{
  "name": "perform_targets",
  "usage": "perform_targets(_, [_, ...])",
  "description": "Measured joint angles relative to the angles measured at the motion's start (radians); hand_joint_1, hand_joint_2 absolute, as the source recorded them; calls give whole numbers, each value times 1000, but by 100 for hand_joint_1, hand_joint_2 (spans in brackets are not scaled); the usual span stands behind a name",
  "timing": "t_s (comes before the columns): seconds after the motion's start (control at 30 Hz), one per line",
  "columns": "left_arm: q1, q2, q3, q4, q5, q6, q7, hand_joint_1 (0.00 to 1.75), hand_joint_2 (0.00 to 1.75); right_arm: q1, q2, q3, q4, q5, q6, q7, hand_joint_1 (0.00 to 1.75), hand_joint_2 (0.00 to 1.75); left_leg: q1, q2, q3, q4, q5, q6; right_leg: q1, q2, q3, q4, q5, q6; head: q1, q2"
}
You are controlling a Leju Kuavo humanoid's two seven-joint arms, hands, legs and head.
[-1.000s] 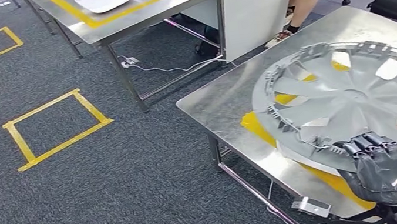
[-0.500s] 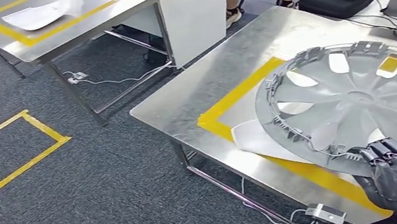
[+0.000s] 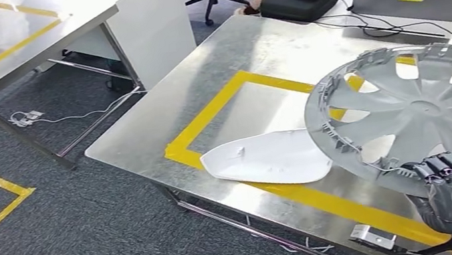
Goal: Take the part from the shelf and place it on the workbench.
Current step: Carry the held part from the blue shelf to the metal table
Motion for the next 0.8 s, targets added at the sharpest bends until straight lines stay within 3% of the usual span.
perform_targets(0.03, [5,1,6,-2,8,8,4,0,0,0,0,-1,0,2,3,2,175,175,-2,-16,12,-27,5,6,-4,12,-3,0,2,3,-1,0])
perform_targets(0.07, [10,1,13,-5,14,15,7,0,0,1,0,-2,-1,3,5,3,175,175,-3,-17,17,-34,3,8,-7,25,-7,-1,5,9,-2,0])
perform_targets(0.1, [13,1,19,-9,18,21,9,0,0,2,0,-2,-3,3,7,4,175,175,-5,-5,19,-42,5,7,-9,39,-11,-4,9,15,-4,0])
perform_targets(0.13, [15,1,25,-14,20,24,10,0,0,4,1,-3,-5,3,8,5,175,175,-2,10,23,-54,9,5,-8,37,-18,-3,8,20,-4,0])
perform_targets(0.2, [18,-2,34,-23,24,28,10,0,0,2,1,-5,-7,3,9,5,175,175,4,41,30,-81,21,3,-1,-13,-46,40,-24,27,3,0])
perform_targets(0.27, [23,-6,42,-27,27,30,11,0,0,-1,2,-6,-7,4,10,5,175,175,6,72,33,-90,25,3,0,-81,-97,151,-86,34,9,0])
perform_targets(0.33, [29,-9,47,-30,30,31,14,0,0,0,2,-6,-7,3,10,6,175,175,6,104,33,-89,23,-1,-5,-103,-134,237,-115,43,9,0])
perform_targets(0.37, [31,-11,48,-32,30,32,16,0,0,1,3,-6,-7,2,11,6,175,175,7,119,33,-87,21,-3,-7,-108,-129,233,-104,48,9,0])
perform_targets(0.4, [32,-12,50,-34,31,33,17,0,0,1,3,-6,-7,0,12,6,175,175,9,133,33,-84,18,-7,-10,-116,-103,191,-78,53,9,0])
perform_targets(0.47, [32,-12,54,-39,30,33,19,0,0,1,3,-6,-6,-6,12,7,175,175,10,155,33,-73,9,-19,-12,-153,-26,57,-28,59,9,0])
perform_targets(0.53, [33,-9,58,-46,26,33,20,0,0,-2,4,-6,-5,-13,12,7,175,175,6,171,35,-62,1,-32,-10,-174,17,-12,-16,49,8,0])
perform_targets(0.63, [32,-6,61,-58,14,31,21,0,0,-1,5,-6,-2,-21,11,4,175,175,7,187,39,-56,-5,-47,-8,-148,15,-9,-12,23,6,0])
perform_targets(0.7, [33,-5,61,-64,9,31,24,0,0,-1,6,-6,0,-26,12,2,175,175,14,148,25,-17,-39,-56,-10,-127,12,-10,-7,11,4,0])
perform_targets(0.77, [36,-3,61,-67,7,31,27,0,0,-5,7,-6,2,-38,13,-2,175,175,17,97,-23,101,-108,-61,-10,-107,9,-11,-3,4,2,0])
perform_targets(0.8, [38,-2,61,-67,7,31,28,0,0,-6,8,-6,4,-45,16,-3,175,175,17,86,-53,170,-137,-61,-8,-97,9,-11,-3,2,1,0])
